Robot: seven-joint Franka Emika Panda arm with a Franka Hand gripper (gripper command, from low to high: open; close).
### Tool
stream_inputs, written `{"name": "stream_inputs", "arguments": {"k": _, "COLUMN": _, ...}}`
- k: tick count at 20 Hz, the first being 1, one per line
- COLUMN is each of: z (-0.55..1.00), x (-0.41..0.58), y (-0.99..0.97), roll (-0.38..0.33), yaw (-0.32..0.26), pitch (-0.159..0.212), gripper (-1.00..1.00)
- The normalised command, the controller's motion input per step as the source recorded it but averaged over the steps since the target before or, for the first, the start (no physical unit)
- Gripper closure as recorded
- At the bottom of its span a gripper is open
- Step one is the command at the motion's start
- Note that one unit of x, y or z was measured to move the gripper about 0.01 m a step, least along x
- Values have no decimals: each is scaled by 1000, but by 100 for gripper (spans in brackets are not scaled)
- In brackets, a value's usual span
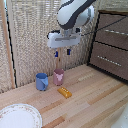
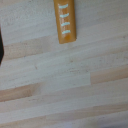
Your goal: Kindly get your arm to the topmost drawer handle. Get a good grip on it, then softly pull to open it.
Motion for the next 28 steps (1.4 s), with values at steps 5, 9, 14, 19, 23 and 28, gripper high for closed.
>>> {"name": "stream_inputs", "arguments": {"k": 5, "z": 536, "x": 0, "y": -75, "roll": -183, "yaw": 103, "pitch": -16, "gripper": -100}}
{"name": "stream_inputs", "arguments": {"k": 9, "z": 643, "x": -3, "y": -169, "roll": -171, "yaw": 107, "pitch": -15, "gripper": -100}}
{"name": "stream_inputs", "arguments": {"k": 14, "z": 178, "x": -5, "y": -198, "roll": -311, "yaw": 97, "pitch": -2, "gripper": -100}}
{"name": "stream_inputs", "arguments": {"k": 19, "z": 0, "x": -2, "y": -239, "roll": -374, "yaw": 89, "pitch": -3, "gripper": -100}}
{"name": "stream_inputs", "arguments": {"k": 23, "z": 0, "x": 0, "y": -249, "roll": -375, "yaw": 92, "pitch": -23, "gripper": -100}}
{"name": "stream_inputs", "arguments": {"k": 28, "z": 6, "x": 0, "y": -225, "roll": -363, "yaw": 106, "pitch": -55, "gripper": -100}}
